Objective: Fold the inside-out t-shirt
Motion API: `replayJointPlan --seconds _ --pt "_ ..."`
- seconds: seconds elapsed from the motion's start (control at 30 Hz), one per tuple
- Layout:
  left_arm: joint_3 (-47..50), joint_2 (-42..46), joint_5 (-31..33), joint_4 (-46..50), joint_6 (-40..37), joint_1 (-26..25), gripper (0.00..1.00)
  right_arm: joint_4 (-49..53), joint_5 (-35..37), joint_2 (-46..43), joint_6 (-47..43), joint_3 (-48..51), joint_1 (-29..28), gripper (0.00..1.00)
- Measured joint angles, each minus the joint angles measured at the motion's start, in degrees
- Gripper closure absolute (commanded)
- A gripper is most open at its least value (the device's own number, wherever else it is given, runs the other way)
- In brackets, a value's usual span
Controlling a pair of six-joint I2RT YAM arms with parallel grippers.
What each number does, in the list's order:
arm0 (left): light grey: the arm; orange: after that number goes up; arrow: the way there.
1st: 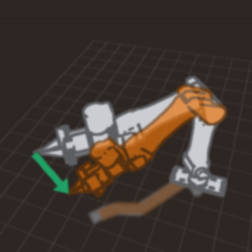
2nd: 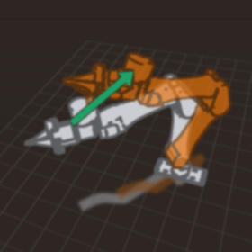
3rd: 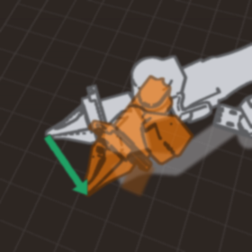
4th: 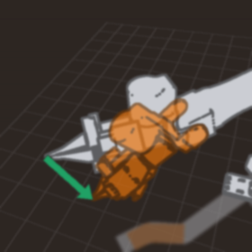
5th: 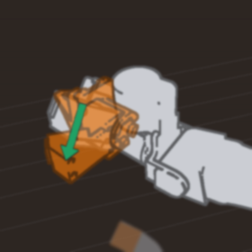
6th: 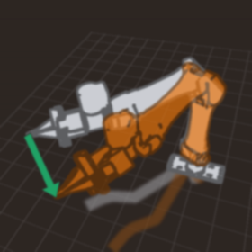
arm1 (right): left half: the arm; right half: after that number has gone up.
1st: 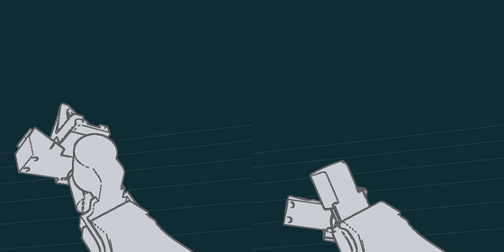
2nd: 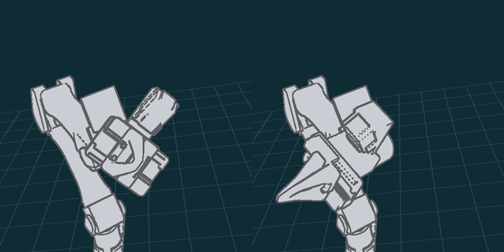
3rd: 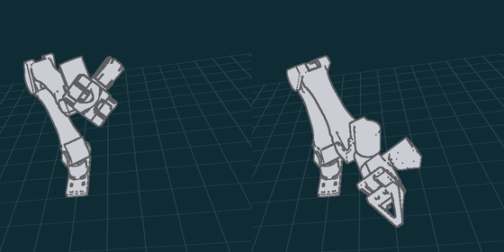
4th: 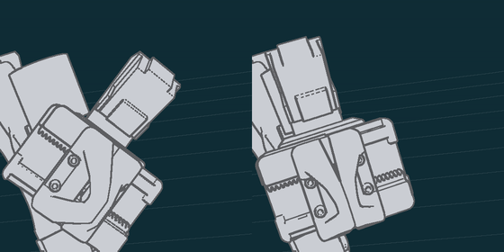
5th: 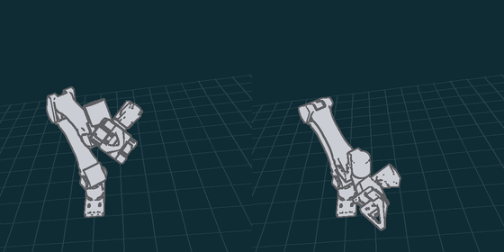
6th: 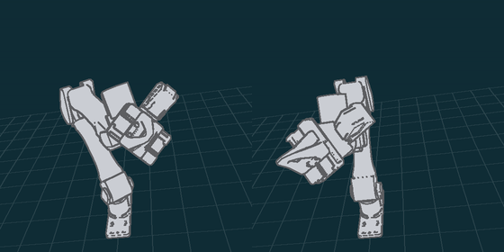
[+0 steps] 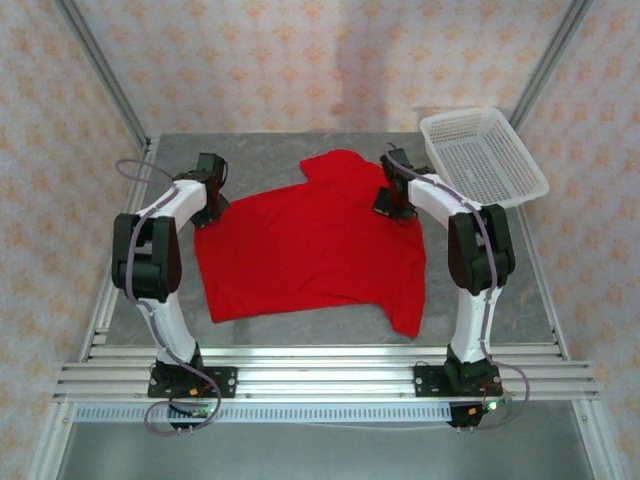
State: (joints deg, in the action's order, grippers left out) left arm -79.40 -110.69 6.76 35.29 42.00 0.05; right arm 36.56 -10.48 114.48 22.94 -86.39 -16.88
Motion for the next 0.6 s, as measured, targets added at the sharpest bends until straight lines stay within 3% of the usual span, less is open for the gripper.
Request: replayJointPlan --seconds 0.17,0.6 --pt "-9.29 -11.91 -1.53 -2.12 -0.04 0.04 1.0 -0.66 -0.02 2.12 2.4 0.0 0.63 1.0" --pt "-35.23 -29.18 -10.97 -11.37 1.03 1.57 1.0 -2.43 -2.75 6.27 11.82 -1.31 1.81 1.0"
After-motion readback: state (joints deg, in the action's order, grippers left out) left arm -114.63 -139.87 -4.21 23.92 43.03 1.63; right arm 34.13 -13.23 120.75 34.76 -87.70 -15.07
